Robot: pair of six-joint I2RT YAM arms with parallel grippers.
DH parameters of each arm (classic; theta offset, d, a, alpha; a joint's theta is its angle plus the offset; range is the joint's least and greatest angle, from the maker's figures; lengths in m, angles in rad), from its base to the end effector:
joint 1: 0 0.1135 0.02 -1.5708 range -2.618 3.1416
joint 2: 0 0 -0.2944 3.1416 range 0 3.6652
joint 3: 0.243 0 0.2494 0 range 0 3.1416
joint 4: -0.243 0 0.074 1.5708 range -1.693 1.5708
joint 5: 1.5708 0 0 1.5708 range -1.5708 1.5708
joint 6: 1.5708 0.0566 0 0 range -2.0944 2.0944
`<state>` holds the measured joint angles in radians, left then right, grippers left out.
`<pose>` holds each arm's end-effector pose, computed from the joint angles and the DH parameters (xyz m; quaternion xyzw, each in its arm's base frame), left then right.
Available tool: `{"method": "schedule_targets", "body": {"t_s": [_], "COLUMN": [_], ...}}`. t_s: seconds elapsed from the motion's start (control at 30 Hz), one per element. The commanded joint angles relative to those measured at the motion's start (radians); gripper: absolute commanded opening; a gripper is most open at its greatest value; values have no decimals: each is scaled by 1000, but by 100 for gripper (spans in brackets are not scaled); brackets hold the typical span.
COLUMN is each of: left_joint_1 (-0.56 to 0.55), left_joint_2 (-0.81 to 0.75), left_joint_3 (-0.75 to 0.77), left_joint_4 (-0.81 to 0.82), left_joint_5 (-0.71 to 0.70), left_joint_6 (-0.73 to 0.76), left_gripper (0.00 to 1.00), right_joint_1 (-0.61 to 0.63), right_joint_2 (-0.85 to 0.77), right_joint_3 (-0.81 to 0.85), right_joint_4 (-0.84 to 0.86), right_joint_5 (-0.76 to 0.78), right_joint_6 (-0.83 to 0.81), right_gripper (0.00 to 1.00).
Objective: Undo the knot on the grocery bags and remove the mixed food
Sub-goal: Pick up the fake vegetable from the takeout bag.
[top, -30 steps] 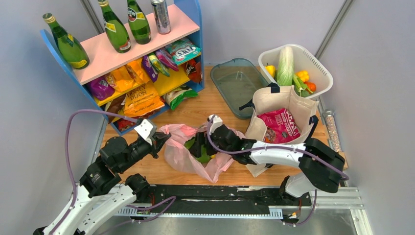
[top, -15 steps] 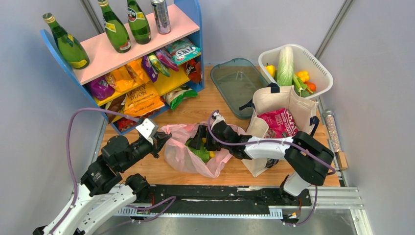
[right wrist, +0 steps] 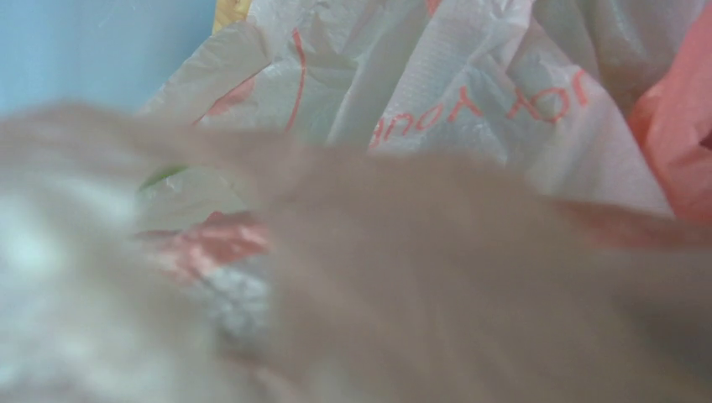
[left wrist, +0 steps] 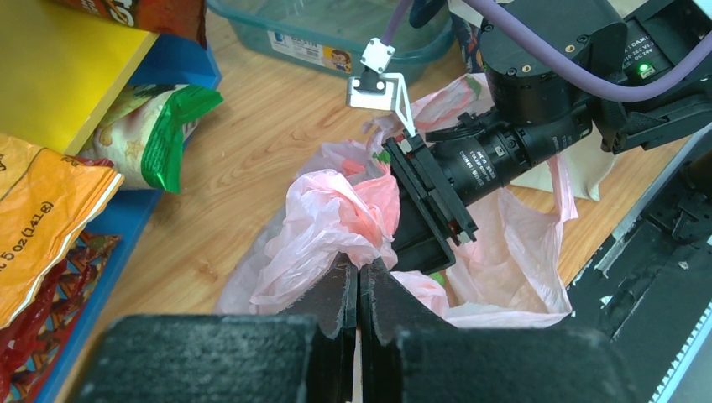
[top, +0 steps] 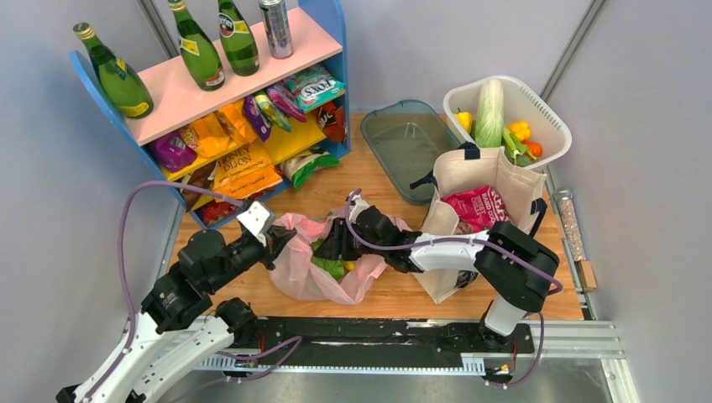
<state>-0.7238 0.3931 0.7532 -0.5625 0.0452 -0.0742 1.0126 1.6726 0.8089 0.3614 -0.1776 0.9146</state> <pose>0.0592 -0.0558 0.3415 0.2608 0.7297 -0.2616 0.5755 0.1856 0.3162 0.1989 -0.0871 0.8540 0.4601 0.2267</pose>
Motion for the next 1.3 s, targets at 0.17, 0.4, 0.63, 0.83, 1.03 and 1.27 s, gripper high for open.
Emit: {"method": "schedule_targets", "body": {"t_s": [0.17,0.4,0.63,0.83,1.03,1.27], "left_joint_1": [4,4,4,4,4,4], "left_joint_2": [2,-1,-2,19,124,319], "left_joint_3": [4,10,18,23,64,153], "left_joint_4": [2,-12,-35,-36,-27,-50], "left_joint_5": [-36,-112,-240,-284,-456,-702], "left_joint_6": [-10,-7,-17,-12,40,113], "left_gripper": [0,0,0,0,0,0], "right_joint_1": [7,11,12,12,12,12], "right_joint_2": [-91,-326,-560,-718,-826,-922], "right_joint_3": [-29,-130,-140,-138,-90,-28], "right_joint_4": [162,163,-38,-132,-164,-164], "right_joint_5": [-38,87,227,284,254,286], "right_joint_6": [-48,-139,-270,-373,-465,-568], "right_gripper": [3,0,0,0,0,0]}}
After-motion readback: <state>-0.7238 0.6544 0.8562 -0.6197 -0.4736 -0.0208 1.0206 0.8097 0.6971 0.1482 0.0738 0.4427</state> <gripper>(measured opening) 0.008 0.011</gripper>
